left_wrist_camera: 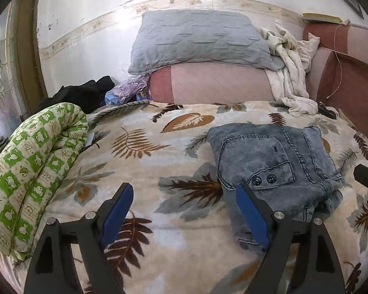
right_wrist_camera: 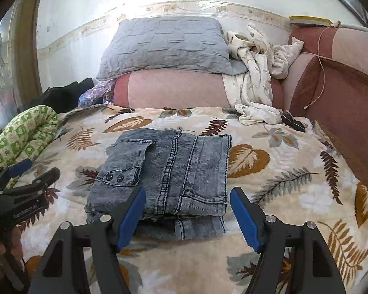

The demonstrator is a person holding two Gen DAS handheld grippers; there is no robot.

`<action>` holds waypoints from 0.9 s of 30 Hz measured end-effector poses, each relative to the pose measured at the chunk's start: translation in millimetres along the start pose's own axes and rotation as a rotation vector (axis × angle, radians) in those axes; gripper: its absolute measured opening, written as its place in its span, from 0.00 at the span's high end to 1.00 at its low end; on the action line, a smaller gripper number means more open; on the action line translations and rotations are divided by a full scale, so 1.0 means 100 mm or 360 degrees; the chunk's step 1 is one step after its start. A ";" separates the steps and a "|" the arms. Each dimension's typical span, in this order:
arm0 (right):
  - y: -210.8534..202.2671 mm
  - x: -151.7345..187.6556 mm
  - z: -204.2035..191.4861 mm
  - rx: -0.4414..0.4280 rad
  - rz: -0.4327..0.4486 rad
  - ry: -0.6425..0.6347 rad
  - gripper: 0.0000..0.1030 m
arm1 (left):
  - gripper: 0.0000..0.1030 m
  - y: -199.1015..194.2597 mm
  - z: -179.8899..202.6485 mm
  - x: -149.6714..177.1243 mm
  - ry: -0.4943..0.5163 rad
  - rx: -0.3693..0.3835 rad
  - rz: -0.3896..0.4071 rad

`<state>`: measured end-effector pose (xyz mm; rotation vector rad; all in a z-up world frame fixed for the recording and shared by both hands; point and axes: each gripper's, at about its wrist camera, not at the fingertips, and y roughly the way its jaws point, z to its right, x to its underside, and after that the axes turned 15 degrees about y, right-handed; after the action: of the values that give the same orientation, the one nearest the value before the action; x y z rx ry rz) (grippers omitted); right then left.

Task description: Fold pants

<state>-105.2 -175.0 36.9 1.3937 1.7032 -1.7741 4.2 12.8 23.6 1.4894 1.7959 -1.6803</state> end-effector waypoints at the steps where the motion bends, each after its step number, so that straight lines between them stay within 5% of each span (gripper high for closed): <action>1: 0.03 0.00 -0.02 -0.0001 -0.0016 -0.0005 0.27 | 0.17 0.02 0.00 0.00 -0.0002 -0.0002 -0.0009; 27: 0.11 -0.02 0.03 0.0024 -0.0025 -0.0003 0.26 | 0.17 0.24 -0.07 0.06 -0.0018 -0.0021 -0.0137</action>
<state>-97.5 -181.5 31.7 1.3881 1.7078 -1.7999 23.3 17.1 6.9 1.4129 1.8870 -1.7092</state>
